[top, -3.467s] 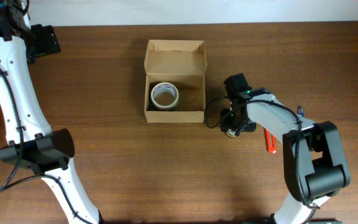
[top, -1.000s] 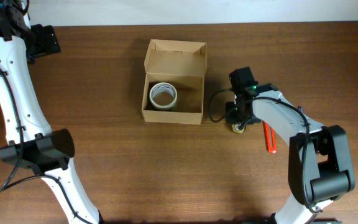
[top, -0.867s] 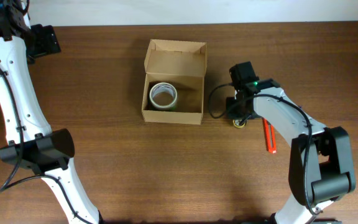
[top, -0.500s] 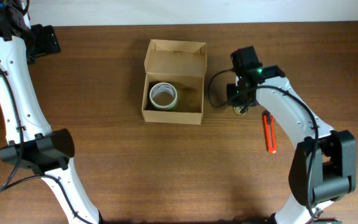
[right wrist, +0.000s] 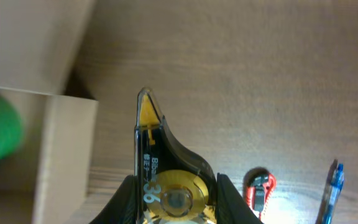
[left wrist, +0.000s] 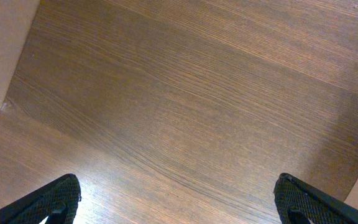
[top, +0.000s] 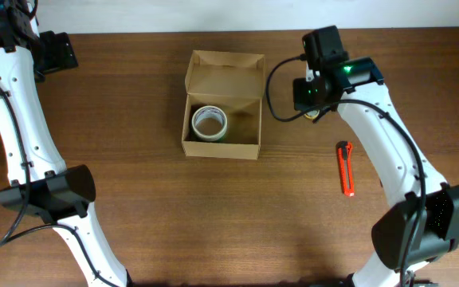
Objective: Pack container
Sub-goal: 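Carry the correction tape with the right gripper into the box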
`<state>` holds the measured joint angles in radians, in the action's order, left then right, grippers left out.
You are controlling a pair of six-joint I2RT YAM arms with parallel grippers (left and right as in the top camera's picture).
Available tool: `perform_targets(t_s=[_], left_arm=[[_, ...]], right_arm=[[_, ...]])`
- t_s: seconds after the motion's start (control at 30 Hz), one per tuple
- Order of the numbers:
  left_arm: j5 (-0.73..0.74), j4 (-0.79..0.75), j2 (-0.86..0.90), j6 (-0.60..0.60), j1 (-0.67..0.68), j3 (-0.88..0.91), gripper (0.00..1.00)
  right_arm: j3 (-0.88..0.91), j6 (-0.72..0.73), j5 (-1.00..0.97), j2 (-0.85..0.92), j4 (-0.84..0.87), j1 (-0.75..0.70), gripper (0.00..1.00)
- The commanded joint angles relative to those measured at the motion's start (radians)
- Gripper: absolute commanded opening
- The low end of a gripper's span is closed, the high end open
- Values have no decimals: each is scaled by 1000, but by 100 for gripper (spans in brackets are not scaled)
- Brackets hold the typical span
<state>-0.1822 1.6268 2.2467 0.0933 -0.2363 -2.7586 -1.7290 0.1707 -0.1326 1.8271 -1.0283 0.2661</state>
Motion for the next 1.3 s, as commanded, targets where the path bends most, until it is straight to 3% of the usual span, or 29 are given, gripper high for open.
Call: perform_targets(t_s=[0.0, 0.63, 0.93, 1.27], left_arm=[[10, -3, -22, -16, -2, 8, 100], [10, -3, -22, -16, -2, 8, 99], [10, -3, -22, -16, -2, 7, 100], [10, -3, -22, -16, -2, 8, 100]], right_arm=[[-72, -18, -15, -40, -10, 52, 23], [-151, 55, -38, 6, 43, 306, 24], [-151, 59, -37, 146, 60, 310, 24], [-151, 187, 47, 195, 51, 310, 23]])
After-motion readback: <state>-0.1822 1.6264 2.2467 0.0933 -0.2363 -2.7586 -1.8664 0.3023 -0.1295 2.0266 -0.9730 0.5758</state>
